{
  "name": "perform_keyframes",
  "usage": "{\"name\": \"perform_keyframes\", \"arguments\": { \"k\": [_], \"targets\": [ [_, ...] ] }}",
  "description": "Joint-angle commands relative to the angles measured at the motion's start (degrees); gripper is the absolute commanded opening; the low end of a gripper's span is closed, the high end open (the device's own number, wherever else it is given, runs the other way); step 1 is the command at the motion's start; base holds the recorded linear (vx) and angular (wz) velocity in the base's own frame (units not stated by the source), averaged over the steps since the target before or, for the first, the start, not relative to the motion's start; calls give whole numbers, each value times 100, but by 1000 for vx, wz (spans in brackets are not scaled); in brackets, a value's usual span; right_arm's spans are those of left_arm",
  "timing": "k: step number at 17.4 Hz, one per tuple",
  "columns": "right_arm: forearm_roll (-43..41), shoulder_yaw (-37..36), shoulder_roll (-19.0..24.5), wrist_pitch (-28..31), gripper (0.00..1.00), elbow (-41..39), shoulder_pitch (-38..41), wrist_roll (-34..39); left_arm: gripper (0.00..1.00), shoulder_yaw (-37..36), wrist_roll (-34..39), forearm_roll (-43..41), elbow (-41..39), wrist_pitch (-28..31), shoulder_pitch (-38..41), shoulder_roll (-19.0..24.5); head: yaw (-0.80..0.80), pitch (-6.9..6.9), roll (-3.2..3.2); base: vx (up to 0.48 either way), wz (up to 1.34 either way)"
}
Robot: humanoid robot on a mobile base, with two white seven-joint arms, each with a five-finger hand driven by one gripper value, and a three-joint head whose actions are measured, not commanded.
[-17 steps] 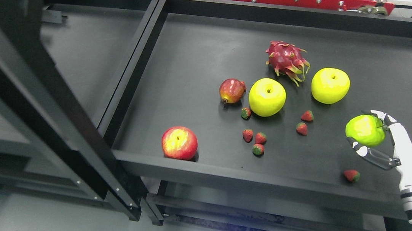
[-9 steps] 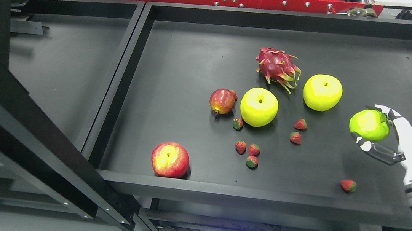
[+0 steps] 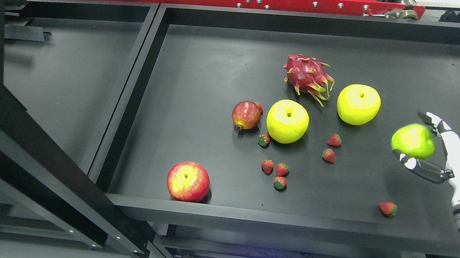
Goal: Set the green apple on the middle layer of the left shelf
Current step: 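Lower the apple onto the shelf and open the right hand, then withdraw the open right hand upward away from the apple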
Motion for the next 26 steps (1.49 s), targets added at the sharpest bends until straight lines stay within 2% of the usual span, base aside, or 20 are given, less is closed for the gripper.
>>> {"name": "perform_keyframes", "arguments": {
  "k": [1,4,7,9,12,13,16,26],
  "targets": [
    [-44,57,34,64,100,18,-74,10,100,0,-3,-3,0,-1,-123,100,0,0,0,0,0],
    [-350,337,130,64,100,27,-171,10,100,0,-3,-3,0,-1,-123,100,0,0,0,0,0],
    [-1299,856,699,116,100,36,-250,-16,100,0,-3,-3,0,-1,-123,100,0,-1,0,0,0],
    [-1520,1338,699,361,100,44,-303,-182,100,0,-3,6,0,-1,-123,100,0,-1,0,0,0],
    [-2825,1928,699,809,100,53,-294,-945,100,0,-3,-3,0,-1,-123,100,0,-1,0,0,0],
    [-3091,2034,699,880,100,88,-285,-991,100,0,-3,-3,0,-1,-123,100,0,-1,0,0,0],
    [-3120,2299,699,846,100,106,-180,-1009,100,0,-3,-3,0,-1,-123,100,0,-1,0,0,0],
    [-3155,2272,699,820,100,45,-145,-1027,100,0,-3,-3,0,-1,-123,100,0,-1,0,0,0]
  ]
}}
